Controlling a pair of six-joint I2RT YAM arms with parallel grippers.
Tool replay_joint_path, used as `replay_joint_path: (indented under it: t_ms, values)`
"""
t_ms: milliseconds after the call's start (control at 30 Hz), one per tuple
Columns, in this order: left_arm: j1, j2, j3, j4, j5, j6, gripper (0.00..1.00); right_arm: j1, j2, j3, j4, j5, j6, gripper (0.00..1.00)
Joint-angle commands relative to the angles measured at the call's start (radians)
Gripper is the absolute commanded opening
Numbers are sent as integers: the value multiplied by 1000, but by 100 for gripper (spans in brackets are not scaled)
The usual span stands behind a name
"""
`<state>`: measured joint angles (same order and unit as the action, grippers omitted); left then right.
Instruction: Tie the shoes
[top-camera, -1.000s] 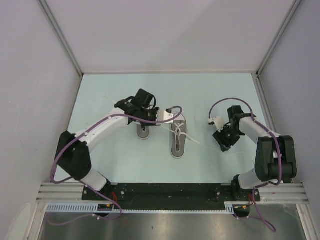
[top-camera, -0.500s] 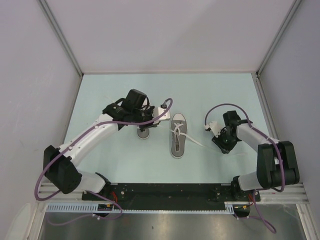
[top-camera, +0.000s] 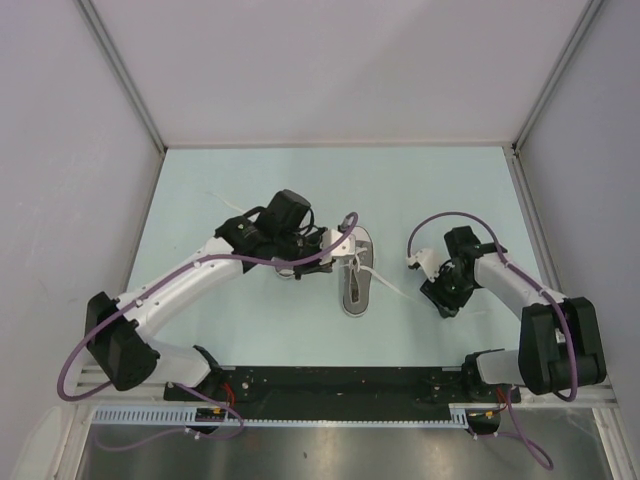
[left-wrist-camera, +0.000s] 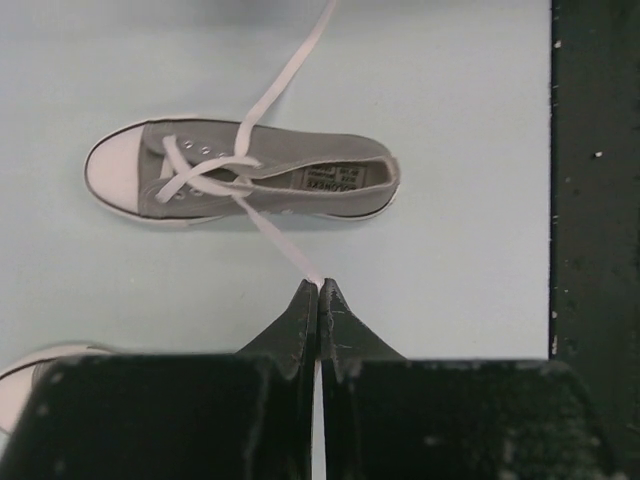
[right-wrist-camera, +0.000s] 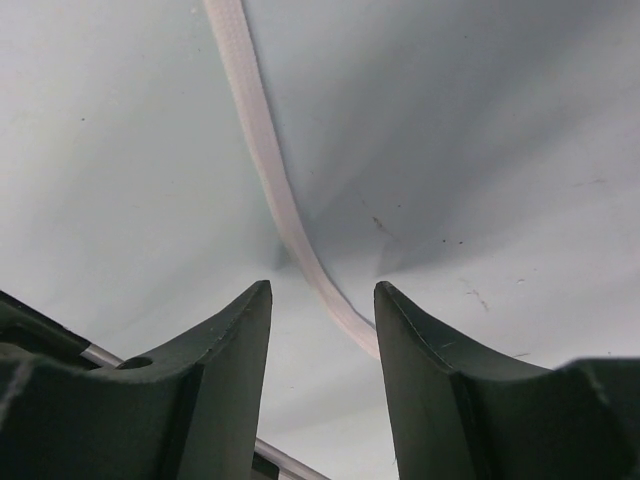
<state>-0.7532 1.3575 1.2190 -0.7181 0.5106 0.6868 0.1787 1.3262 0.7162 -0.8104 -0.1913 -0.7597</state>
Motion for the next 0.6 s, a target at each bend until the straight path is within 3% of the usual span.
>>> replay_joint_path:
  t_ms: [0,267,567]
  values:
    - [-44,8,40,23,63,-55,0,2,-2,8,-27,-28,8,51]
    - [-51,26,39,29,77,-59,0,13,-67,14,-56,-39,11,52]
    - [-67,26,42,5,63,-3,0,114,-9,-52,34,55,94,39]
